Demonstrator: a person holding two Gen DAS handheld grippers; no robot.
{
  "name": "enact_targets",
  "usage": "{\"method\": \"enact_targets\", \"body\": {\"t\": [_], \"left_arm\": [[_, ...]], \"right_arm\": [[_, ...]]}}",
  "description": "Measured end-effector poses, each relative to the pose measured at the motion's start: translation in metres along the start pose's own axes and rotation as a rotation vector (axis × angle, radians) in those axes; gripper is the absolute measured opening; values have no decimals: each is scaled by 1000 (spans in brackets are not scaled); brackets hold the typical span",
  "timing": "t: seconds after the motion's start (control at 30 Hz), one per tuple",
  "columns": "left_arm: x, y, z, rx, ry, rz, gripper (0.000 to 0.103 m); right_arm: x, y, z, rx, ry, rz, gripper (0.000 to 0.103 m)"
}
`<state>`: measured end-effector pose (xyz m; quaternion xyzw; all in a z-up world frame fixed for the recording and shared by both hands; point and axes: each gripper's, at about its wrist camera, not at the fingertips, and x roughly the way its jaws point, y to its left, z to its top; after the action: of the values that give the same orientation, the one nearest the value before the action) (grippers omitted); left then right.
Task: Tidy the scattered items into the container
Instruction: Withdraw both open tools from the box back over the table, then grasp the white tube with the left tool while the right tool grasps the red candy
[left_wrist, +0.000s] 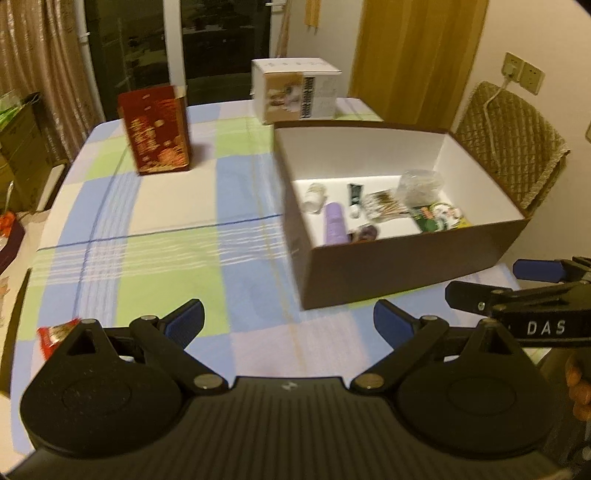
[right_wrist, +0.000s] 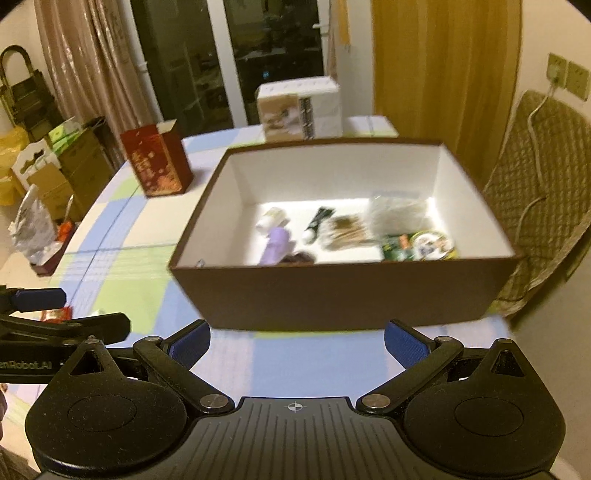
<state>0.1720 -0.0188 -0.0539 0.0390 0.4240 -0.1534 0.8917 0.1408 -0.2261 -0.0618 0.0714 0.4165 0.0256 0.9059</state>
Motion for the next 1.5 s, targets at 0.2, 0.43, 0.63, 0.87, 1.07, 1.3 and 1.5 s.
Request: {"method": "enact_targets", "body": {"t": [0.2,0.43,0.63,0.87,1.07,1.3,1.5], "left_arm": [[-5,51,-34,-38,26,58,96],[-1,110,-72,-19,55,40,88],[14,134,-76,102,65,5,84],[57,135,-59,255,68,-27,71],[94,147,-50,261,120,-30,59],[102,161,-55,175,207,-71,29],[88,160,-71,129,213,-59,29]], "right_arm": [[25,34,-13,-45,64,63,103],[56,63,-25,-122,127,104,103],[78,57,-28,-99,166,99,103],[92,42,-31,-68,209,78,103],[98,35,-30,-52,227,73,103],[101,37,-30,-57,232,76,103],[98,47,-33,-114,222,106,103]]}}
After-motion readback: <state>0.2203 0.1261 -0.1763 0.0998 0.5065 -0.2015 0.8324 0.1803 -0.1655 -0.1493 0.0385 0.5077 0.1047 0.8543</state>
